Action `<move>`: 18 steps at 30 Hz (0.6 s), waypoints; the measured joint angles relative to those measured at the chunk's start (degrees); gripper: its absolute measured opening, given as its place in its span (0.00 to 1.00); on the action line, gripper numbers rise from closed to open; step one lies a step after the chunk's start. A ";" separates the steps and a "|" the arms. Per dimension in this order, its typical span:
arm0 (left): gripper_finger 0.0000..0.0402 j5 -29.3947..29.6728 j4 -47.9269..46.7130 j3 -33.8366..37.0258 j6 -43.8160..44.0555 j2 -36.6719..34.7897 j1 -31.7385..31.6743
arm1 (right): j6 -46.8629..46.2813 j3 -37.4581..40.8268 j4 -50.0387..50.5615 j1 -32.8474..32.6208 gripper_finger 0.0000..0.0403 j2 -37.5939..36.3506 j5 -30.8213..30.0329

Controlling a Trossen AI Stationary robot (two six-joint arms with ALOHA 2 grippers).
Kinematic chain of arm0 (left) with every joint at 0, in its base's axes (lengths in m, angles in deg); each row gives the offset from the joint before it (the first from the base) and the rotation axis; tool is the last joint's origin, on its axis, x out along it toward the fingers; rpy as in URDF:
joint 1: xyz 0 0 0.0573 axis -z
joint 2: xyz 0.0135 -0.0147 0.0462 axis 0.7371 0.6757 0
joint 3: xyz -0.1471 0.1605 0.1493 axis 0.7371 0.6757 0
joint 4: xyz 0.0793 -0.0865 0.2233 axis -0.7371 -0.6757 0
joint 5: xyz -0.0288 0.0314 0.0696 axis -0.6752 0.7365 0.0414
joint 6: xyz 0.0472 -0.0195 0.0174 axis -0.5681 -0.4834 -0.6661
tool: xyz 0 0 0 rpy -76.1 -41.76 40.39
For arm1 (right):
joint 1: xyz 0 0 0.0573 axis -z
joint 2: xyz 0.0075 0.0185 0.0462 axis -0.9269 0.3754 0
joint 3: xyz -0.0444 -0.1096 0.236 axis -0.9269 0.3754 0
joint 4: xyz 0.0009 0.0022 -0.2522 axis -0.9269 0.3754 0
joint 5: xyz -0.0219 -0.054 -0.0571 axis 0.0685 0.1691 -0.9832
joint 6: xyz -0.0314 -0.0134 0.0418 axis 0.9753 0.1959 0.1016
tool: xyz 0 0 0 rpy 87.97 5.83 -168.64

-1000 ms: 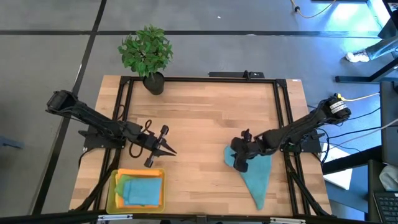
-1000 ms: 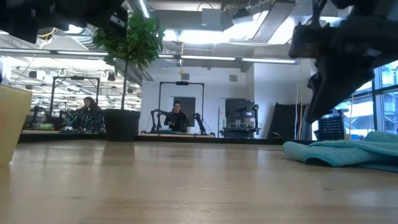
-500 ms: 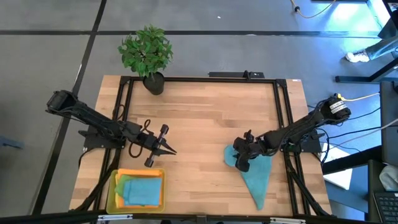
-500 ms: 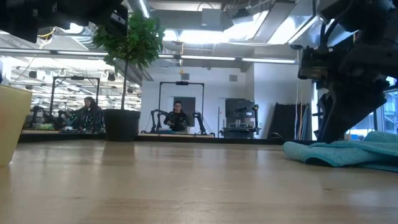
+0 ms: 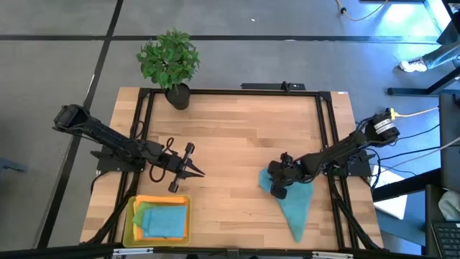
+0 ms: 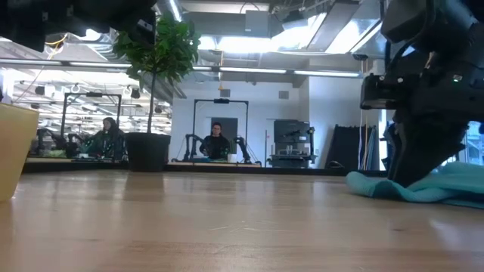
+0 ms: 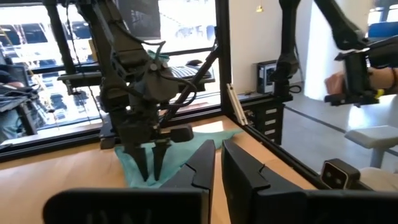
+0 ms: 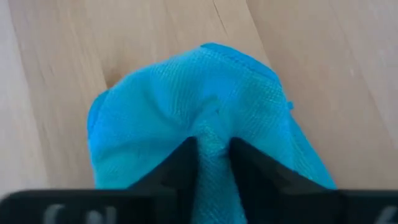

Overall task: Fold microfiber towels
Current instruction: Fold the blue microfiber cloth

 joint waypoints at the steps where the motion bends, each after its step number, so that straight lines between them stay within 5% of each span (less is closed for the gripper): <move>1: 0.04 0.28 -0.02 0.00 0.00 0.00 0.00 | 0.06 -0.65 0.55 0.02 0.23 0.06 0.07; 6: 0.02 0.50 -0.21 0.00 0.00 0.00 0.00 | 2.89 -4.71 5.93 -0.04 0.03 -0.13 2.11; 18: 0.06 0.52 -1.53 0.00 0.20 0.00 0.02 | 4.63 -10.41 9.59 0.00 0.07 -0.20 0.23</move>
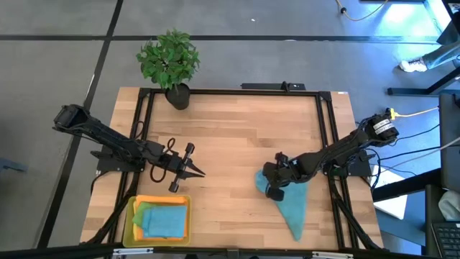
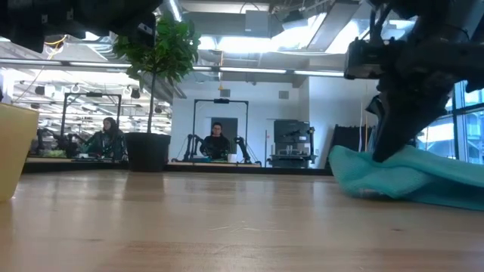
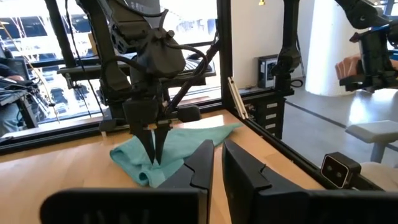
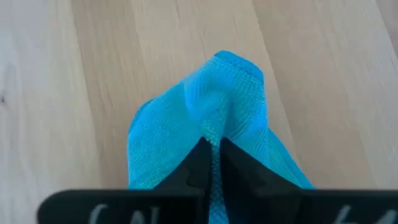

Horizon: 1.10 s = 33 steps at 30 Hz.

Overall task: Fold microfiber towels
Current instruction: Fold the blue microfiber cloth

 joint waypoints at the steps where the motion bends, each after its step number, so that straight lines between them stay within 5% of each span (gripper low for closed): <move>1: 0.06 0.00 0.00 0.00 -0.02 0.00 0.00 | 0.01 -0.03 -0.29 0.00 0.07 0.00 -0.04; 23: 0.05 0.01 -0.24 0.00 0.02 0.00 -0.02 | 0.00 -0.01 -3.10 -0.12 0.29 0.53 2.85; 33: 0.06 0.02 -1.27 0.00 -0.01 0.00 0.00 | -0.34 0.02 -8.97 -2.01 0.50 6.74 7.32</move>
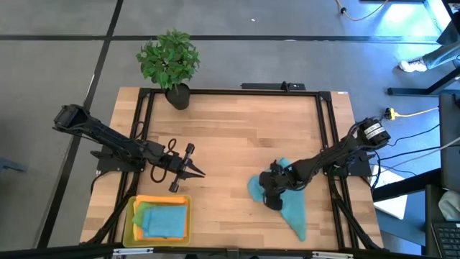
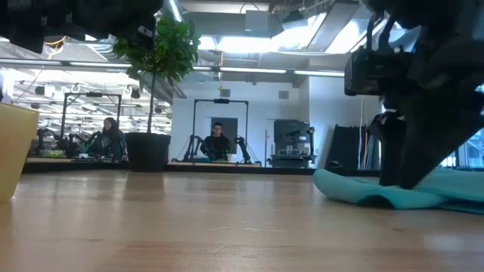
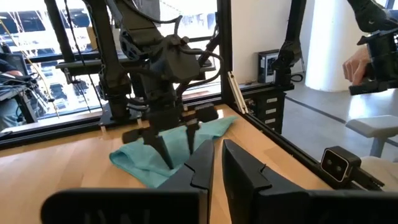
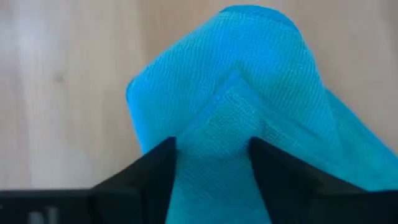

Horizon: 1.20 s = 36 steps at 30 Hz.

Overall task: Fold microfiber towels
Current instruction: Fold the blue microfiber cloth

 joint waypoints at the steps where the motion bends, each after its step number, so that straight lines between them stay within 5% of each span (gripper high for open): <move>1: 0.05 0.00 0.01 0.00 -0.01 0.00 -0.01 | -0.40 -0.02 -0.44 0.00 0.53 0.01 1.12; 8: 0.02 0.04 -0.11 0.00 -0.03 0.00 -0.02 | -2.95 -3.52 6.36 -0.32 0.66 -1.28 2.57; 15: 0.03 0.03 -0.15 0.00 -0.21 0.00 -0.02 | -6.26 -10.15 13.56 -4.48 0.65 -1.28 2.46; 28: 0.06 1.48 1.89 -0.02 -2.64 -0.02 -1.42 | -26.82 -12.91 19.37 -14.37 0.65 5.27 1.95; 36: 0.03 1.53 1.51 -0.02 -2.66 -0.02 -2.32 | -27.06 -20.02 28.71 -15.22 0.65 13.17 2.92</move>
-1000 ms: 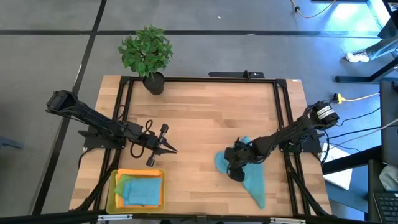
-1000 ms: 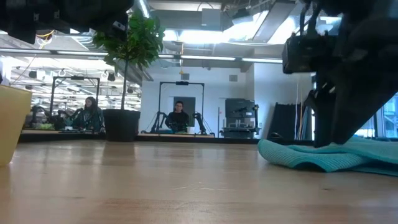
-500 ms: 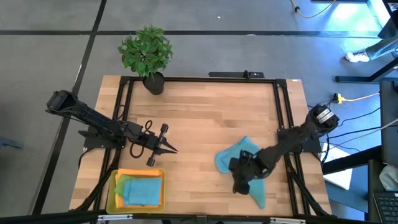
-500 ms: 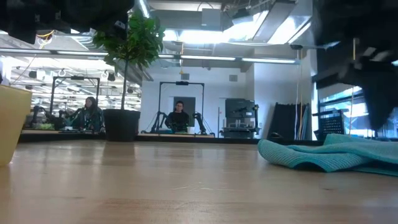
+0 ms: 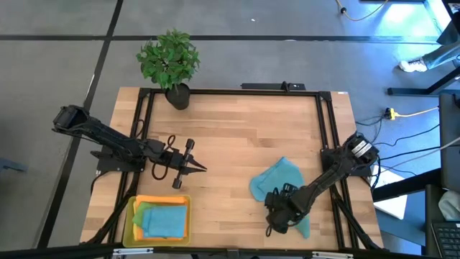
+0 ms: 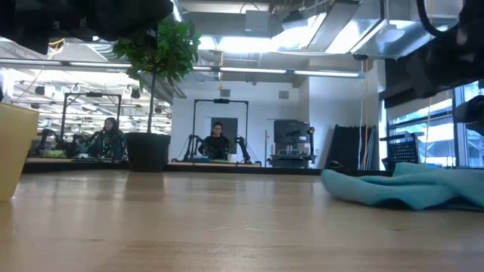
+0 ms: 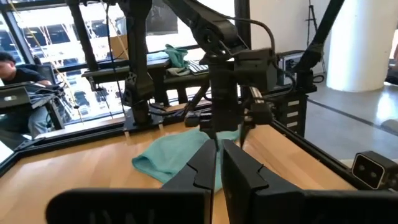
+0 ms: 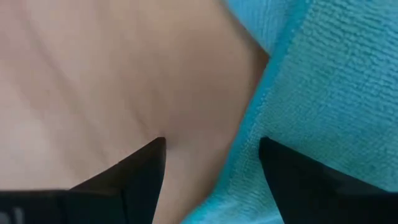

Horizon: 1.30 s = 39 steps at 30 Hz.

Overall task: Fold microfiber towels
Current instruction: Fold the blue microfiber cloth

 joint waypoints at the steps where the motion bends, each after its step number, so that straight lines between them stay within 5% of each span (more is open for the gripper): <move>1: 0.03 0.00 -0.04 0.00 0.00 0.00 0.00 | -0.13 -1.22 2.81 0.01 0.65 0.93 0.35; 10: 0.05 -0.02 -0.40 0.00 0.02 0.00 0.00 | -0.26 -13.16 22.11 -0.07 0.65 4.75 -2.89; 31: 0.03 -0.02 -0.89 0.00 0.13 0.00 0.09 | -7.33 -5.67 19.07 -2.35 0.64 4.72 1.66; 39: 0.04 -0.02 -1.53 0.00 0.22 0.00 0.09 | -5.77 -6.65 20.22 -2.42 0.45 4.77 2.39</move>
